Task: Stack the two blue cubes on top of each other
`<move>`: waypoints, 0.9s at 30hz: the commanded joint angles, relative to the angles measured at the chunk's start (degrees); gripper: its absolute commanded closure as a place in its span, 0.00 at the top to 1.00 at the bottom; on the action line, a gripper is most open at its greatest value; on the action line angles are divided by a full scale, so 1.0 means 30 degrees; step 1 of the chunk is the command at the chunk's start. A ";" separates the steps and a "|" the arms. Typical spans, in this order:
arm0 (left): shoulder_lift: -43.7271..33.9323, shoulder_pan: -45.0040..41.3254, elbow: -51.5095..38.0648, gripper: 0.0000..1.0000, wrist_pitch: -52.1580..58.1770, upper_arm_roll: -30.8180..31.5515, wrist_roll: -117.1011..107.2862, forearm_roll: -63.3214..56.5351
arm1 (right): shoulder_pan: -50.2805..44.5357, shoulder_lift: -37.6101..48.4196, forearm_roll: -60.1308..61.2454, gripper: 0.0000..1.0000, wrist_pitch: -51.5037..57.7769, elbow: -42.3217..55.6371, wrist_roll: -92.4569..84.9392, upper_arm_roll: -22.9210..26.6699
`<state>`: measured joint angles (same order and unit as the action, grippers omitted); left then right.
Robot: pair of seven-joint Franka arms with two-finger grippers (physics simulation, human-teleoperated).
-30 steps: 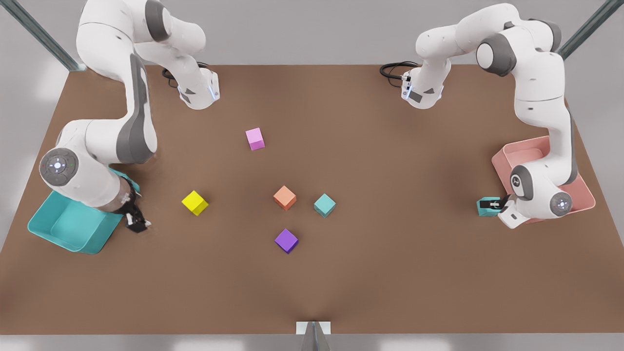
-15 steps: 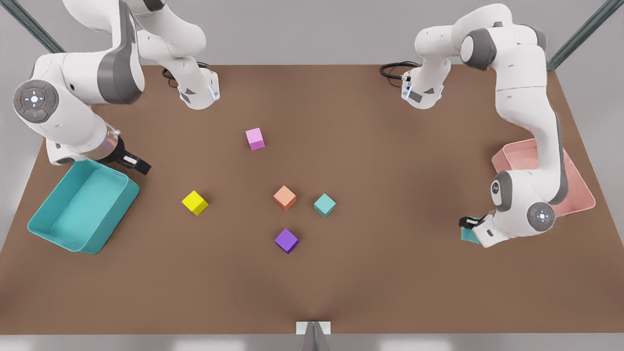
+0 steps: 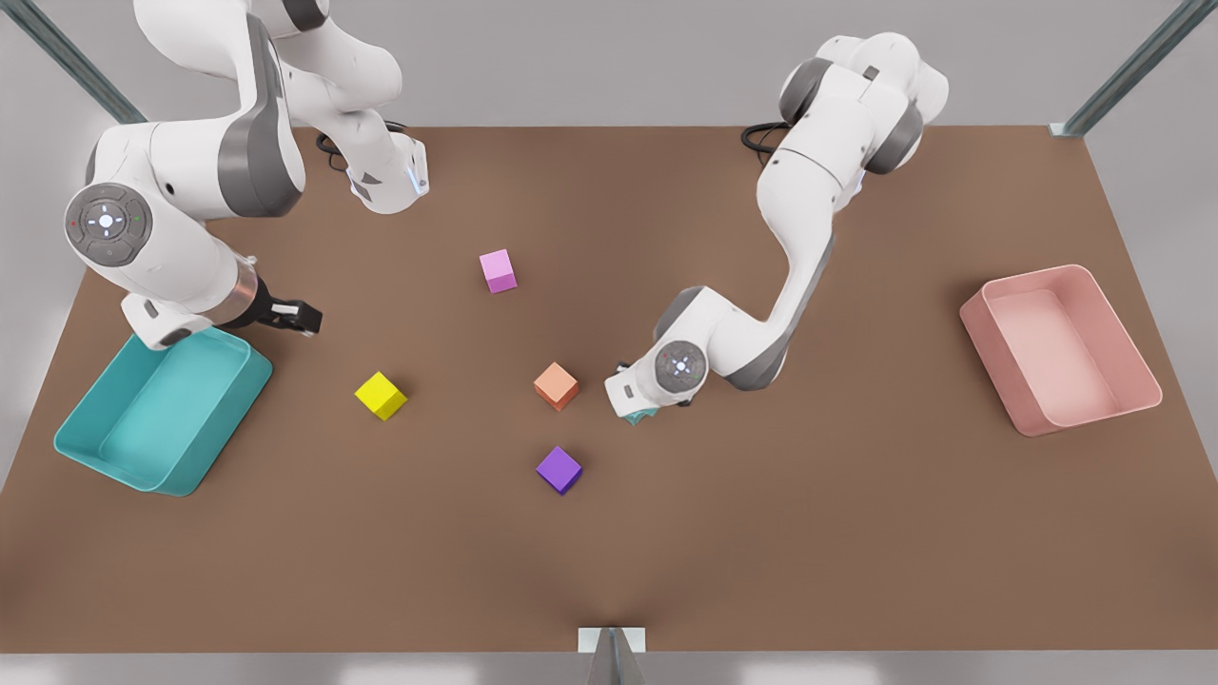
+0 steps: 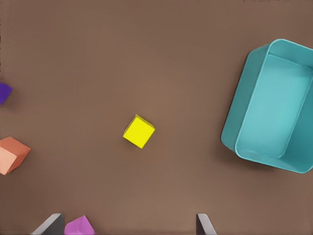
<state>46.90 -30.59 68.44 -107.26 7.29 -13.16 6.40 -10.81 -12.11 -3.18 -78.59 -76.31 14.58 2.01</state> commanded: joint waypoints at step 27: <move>-0.0807 0.0003 -0.0372 1.00 0.2063 0.0384 -0.9090 0.0593 | 0.0001 -0.0417 0.0269 1.00 0.0123 0.0009 -0.3745 0.0003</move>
<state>45.28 -30.61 67.36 -103.69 8.39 -34.48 8.56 -10.81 -13.42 -2.42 -78.25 -76.34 5.84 2.01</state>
